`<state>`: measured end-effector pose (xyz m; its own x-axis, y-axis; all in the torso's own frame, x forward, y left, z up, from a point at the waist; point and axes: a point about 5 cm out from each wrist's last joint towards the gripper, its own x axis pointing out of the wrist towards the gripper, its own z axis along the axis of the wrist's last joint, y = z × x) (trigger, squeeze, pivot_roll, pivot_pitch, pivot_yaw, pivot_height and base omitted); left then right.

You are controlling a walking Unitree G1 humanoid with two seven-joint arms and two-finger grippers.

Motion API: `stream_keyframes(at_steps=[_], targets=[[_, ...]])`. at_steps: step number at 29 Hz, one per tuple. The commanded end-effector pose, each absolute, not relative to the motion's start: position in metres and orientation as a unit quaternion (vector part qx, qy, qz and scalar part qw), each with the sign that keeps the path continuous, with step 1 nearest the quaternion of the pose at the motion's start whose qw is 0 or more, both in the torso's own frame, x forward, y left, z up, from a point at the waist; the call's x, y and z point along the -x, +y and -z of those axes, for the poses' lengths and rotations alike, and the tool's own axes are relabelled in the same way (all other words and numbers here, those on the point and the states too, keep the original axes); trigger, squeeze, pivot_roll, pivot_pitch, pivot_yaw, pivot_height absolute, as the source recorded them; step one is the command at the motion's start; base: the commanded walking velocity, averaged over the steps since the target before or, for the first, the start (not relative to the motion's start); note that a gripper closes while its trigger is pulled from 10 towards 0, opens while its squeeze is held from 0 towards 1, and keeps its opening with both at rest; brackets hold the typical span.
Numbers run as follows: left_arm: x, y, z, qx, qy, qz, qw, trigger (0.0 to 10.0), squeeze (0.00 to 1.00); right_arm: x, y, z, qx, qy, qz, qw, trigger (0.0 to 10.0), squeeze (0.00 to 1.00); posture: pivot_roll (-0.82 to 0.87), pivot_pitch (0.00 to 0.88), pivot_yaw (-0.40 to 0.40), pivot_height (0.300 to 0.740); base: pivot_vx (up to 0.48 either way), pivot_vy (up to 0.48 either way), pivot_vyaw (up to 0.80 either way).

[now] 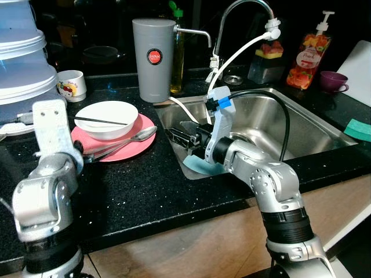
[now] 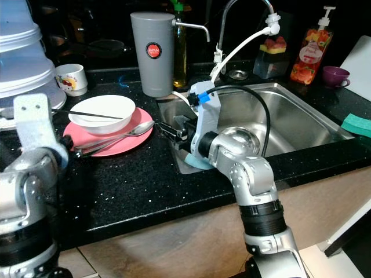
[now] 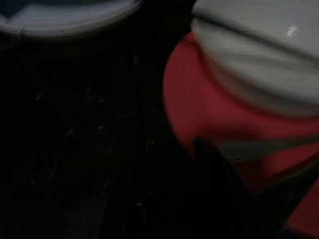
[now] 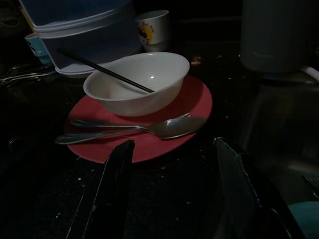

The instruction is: Kitchen organization

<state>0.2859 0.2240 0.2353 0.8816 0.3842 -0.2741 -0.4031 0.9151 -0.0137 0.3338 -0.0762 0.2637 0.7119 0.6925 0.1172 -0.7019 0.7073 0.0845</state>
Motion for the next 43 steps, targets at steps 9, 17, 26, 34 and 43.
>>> stream_keyframes(at_steps=[9, 17, 26, 34, 43], targets=[[-0.263, 0.229, -0.217, 0.043, 0.184, -0.216, 0.958, 10.0, 0.0, -0.329, -0.073, -0.258, -0.06, -0.025, -0.393, 0.917, 10.0, 0.0, 0.0, 0.039, 0.016, 0.74, 0.0, 0.0, 0.0], [-0.258, 0.225, -0.207, 0.042, 0.216, -0.178, 0.959, 10.0, 0.0, -0.326, -0.072, -0.256, -0.058, -0.025, -0.395, 0.916, 10.0, 0.0, 0.0, 0.031, 0.019, 0.74, 0.0, 0.0, 0.0], [-0.25, 0.221, -0.18, 0.047, 0.295, -0.141, 0.944, 10.0, 0.0, -0.325, -0.068, -0.256, -0.059, -0.024, -0.402, 0.913, 10.0, 0.0, 0.0, 0.021, 0.015, 0.74, 0.0, 0.0, 0.0], [-0.247, 0.226, -0.177, 0.074, 0.293, -0.157, 0.94, 2.3, 0.0, -0.324, -0.067, -0.256, -0.058, -0.024, -0.405, 0.912, 10.0, 0.0, 0.01, 0.021, 0.016, 0.74, 0.0, 0.0, 0.0], [-0.247, 0.236, -0.182, 0.104, 0.267, -0.201, 0.937, 0.0, 0.0, -0.323, -0.067, -0.255, -0.058, -0.024, -0.405, 0.912, 10.0, 0.0, 0.01, 0.025, 0.018, 0.74, 0.0, 0.0, 0.0]])
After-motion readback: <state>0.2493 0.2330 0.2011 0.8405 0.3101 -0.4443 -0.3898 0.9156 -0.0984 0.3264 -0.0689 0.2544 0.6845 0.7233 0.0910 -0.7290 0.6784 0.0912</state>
